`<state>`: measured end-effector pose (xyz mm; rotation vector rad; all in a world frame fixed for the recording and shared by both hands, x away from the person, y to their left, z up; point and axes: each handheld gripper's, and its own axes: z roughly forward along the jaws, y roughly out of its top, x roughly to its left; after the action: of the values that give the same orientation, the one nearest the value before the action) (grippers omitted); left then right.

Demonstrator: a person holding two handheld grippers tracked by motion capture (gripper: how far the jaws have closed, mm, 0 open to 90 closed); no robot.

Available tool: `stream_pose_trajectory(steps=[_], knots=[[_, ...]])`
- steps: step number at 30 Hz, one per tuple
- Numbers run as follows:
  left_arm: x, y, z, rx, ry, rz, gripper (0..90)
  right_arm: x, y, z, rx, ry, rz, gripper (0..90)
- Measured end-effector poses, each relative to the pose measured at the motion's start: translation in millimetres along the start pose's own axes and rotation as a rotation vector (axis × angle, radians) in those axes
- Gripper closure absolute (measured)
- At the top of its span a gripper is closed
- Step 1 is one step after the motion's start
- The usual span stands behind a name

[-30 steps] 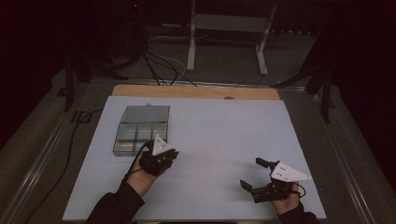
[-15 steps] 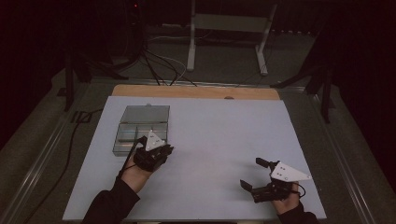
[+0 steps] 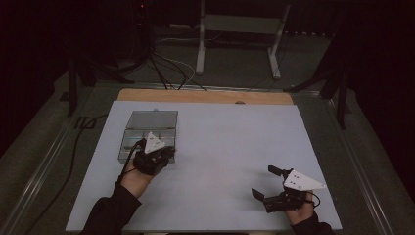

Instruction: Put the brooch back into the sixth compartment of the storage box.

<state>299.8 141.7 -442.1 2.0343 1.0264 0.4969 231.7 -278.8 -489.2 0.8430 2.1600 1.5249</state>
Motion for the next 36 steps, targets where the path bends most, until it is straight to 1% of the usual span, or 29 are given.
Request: stream_pose_trajectory(steps=[4,11,19,24,26,27,29,31,34,36], knots=[[5.0,0.7,-1.5,-0.004,0.009,-0.006,84.3,0.3,0.2,0.0,-0.001,0.0,0.002,0.0],[11.7,0.1,0.7,-0.002,0.024,-0.019,84.3,0.3,0.0,0.2,0.002,-0.001,0.0,0.0],[25.8,-0.5,-1.0,-0.021,0.043,-0.045,84.4,0.3,-0.1,0.6,0.002,0.0,0.001,0.0],[34.3,-2.1,-0.1,-0.027,0.046,-0.057,84.3,0.6,0.1,0.3,0.0,-0.002,0.0,0.0],[37.1,-2.8,1.3,-0.02,0.053,-0.052,84.3,0.6,0.1,0.3,0.001,-0.001,0.0,0.0],[38.9,-3.2,2.1,-0.018,0.048,-0.059,84.3,0.6,0.0,0.4,0.002,-0.001,0.001,0.0],[41.7,-4.1,4.0,-0.014,0.055,-0.061,84.3,0.4,-0.1,0.9,0.003,0.0,0.0,0.0],[44.7,-5.1,5.9,-0.012,0.052,-0.069,84.3,0.4,0.0,0.9,0.003,0.0,0.0,0.0],[47.9,-7.3,7.9,-0.017,0.039,-0.07,84.3,0.5,0.0,0.7,0.002,-0.001,-0.002,0.0],[49.8,-9.1,9.0,-0.02,0.019,-0.074,84.3,0.4,0.1,0.6,0.001,-0.002,-0.001,0.0]])
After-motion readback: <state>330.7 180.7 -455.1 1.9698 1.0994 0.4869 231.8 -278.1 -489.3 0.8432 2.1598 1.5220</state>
